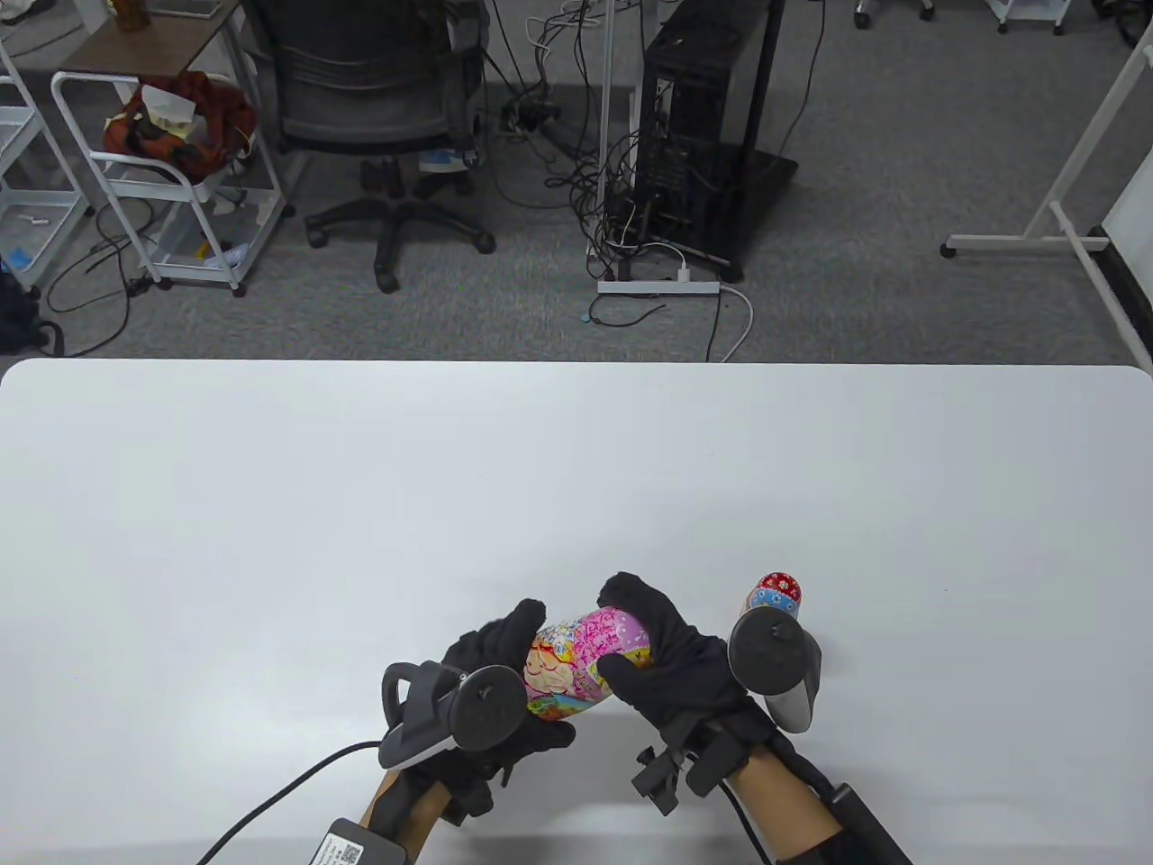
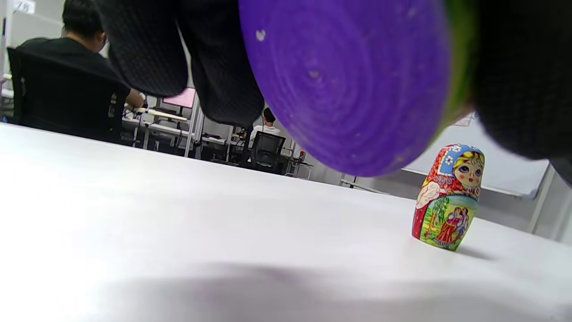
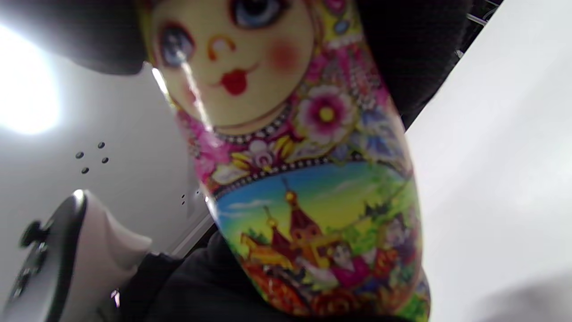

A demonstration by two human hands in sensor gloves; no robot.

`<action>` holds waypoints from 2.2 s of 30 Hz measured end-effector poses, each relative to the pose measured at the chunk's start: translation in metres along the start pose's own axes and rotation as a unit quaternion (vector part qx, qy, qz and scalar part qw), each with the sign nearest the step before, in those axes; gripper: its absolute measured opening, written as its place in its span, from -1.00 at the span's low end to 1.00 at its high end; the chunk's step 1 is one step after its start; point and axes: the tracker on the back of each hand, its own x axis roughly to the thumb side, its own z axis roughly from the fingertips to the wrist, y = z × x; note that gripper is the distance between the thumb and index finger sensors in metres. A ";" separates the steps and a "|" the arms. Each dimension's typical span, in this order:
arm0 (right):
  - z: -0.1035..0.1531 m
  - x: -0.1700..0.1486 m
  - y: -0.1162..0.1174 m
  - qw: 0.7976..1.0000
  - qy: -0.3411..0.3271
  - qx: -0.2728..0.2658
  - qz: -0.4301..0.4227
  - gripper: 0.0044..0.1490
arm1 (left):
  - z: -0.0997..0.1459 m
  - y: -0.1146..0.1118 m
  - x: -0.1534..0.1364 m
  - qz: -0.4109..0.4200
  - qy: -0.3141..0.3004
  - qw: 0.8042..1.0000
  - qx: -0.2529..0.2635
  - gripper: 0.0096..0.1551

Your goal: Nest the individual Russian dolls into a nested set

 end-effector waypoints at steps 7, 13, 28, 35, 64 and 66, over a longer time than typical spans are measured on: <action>-0.002 0.002 0.012 0.993 0.007 0.077 0.088 0.19 | -0.003 -0.008 -0.007 -0.042 0.014 0.998 -0.033 0.49; -0.001 0.007 0.012 0.993 0.013 0.028 0.112 0.15 | -0.004 -0.009 -0.001 -0.061 0.022 0.997 -0.031 0.49; 0.002 0.013 0.015 0.991 0.011 -0.023 0.129 0.11 | -0.005 -0.005 0.001 -0.089 0.039 0.995 -0.021 0.48; 0.003 0.013 0.016 0.990 0.014 -0.034 0.137 0.10 | -0.005 -0.004 0.002 -0.100 0.043 0.994 -0.022 0.48; 0.003 0.000 0.026 0.927 0.083 -0.009 0.366 0.04 | -0.003 -0.001 -0.037 -0.080 0.137 0.987 -0.012 0.48; 0.001 -0.008 0.030 0.903 0.112 0.027 0.414 0.03 | -0.003 -0.001 -0.038 -0.068 0.138 0.988 -0.009 0.48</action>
